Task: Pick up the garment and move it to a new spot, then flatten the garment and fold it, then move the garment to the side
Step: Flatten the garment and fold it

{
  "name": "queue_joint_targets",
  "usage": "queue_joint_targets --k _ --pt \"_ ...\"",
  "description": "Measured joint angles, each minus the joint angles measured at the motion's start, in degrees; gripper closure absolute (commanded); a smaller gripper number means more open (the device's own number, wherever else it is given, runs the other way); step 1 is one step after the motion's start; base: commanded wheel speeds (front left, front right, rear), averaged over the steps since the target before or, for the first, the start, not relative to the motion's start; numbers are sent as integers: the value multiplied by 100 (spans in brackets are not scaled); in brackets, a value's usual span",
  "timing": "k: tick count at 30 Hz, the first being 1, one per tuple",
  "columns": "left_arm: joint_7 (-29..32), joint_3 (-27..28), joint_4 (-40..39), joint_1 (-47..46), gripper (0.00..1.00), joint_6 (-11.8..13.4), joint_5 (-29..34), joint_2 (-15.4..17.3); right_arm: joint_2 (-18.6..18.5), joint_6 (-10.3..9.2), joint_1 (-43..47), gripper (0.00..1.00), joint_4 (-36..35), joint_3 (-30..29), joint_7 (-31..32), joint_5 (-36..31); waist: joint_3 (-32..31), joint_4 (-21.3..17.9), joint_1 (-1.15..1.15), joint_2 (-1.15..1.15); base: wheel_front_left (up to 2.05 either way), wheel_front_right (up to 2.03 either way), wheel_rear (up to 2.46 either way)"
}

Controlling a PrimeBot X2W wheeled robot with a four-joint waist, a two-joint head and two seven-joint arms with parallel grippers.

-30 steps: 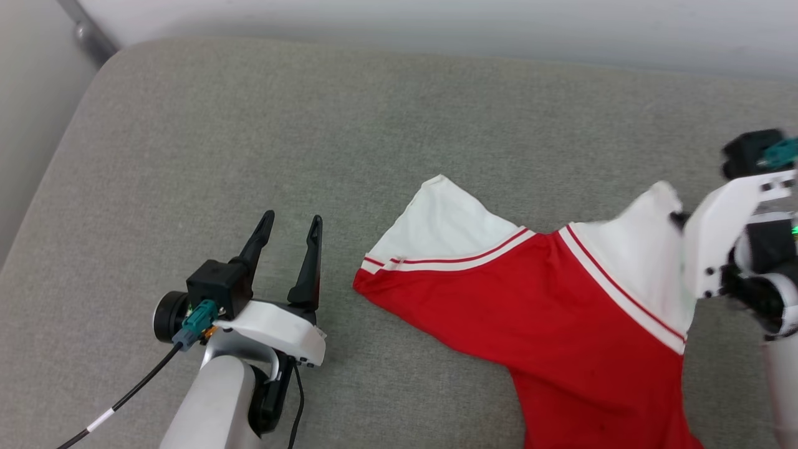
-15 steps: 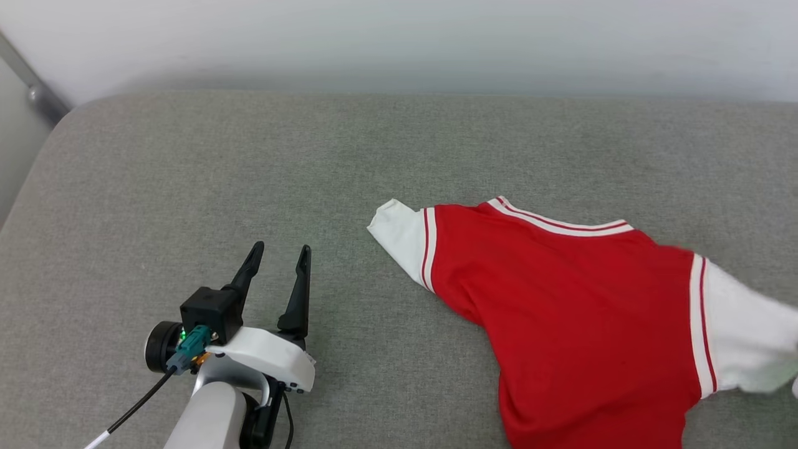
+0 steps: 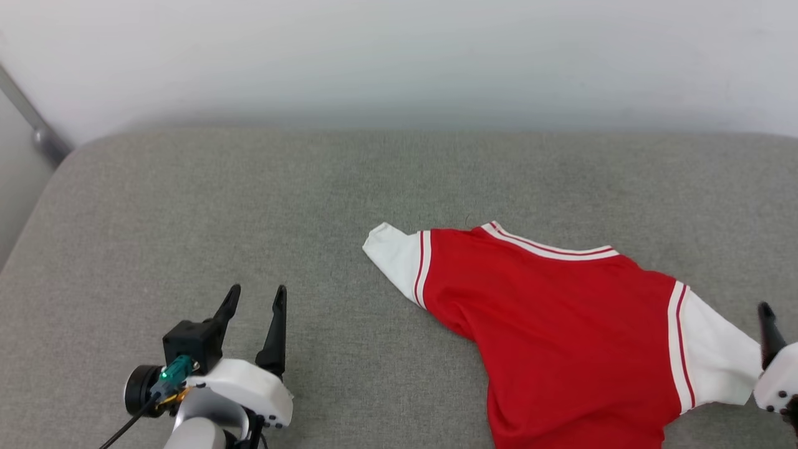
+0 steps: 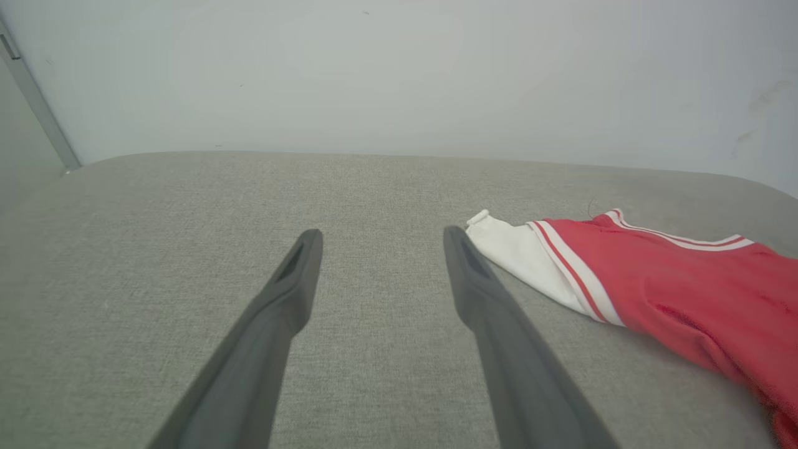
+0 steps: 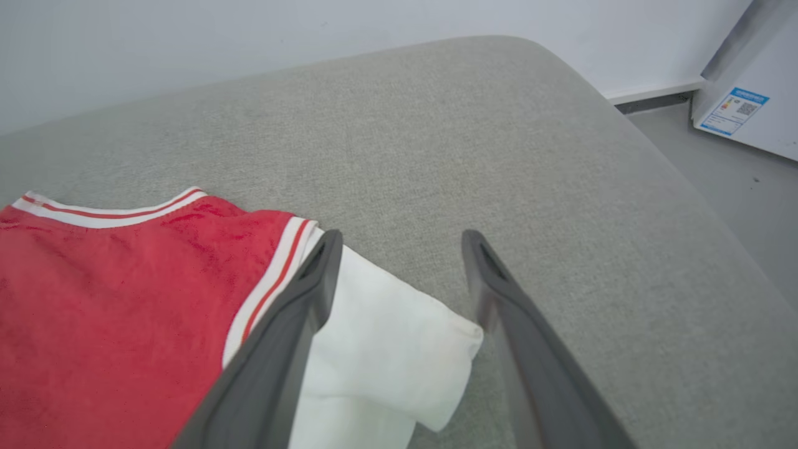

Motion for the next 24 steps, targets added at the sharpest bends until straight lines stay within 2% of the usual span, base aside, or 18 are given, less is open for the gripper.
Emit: queue_joint_targets --k 4,7,14,15,16,20,24 --pt "123 42 -21 219 0 78 -41 73 -7 0 41 0 -196 454 -690 -85 -280 -34 0 0 0 0 0" --pt "257 70 -87 320 0 130 -91 120 55 0 163 0 -501 848 -975 -122 -456 -52 -1 0 0 0 0" --pt "517 127 -229 389 0 226 -147 235 489 1 637 0 -1512 1618 -1150 -221 -579 -70 -1 0 0 0 0" --pt "649 162 -283 391 0 272 -192 291 593 1 861 0 -1883 1956 -1140 -209 -575 -114 -1 0 0 0 0" --pt "704 162 -294 385 0 272 -192 316 619 2 912 0 -1989 2025 -1116 -210 -569 -138 -1 0 0 0 0" --pt "1033 56 -324 97 0 142 -231 405 678 0 1009 0 -2334 2190 -1069 -212 -494 -257 -1 0 0 0 0" --pt "1744 -212 -307 -582 0 -188 -248 515 742 1 975 0 -2569 2364 -1047 -208 -240 -381 -1 0 0 0 0"
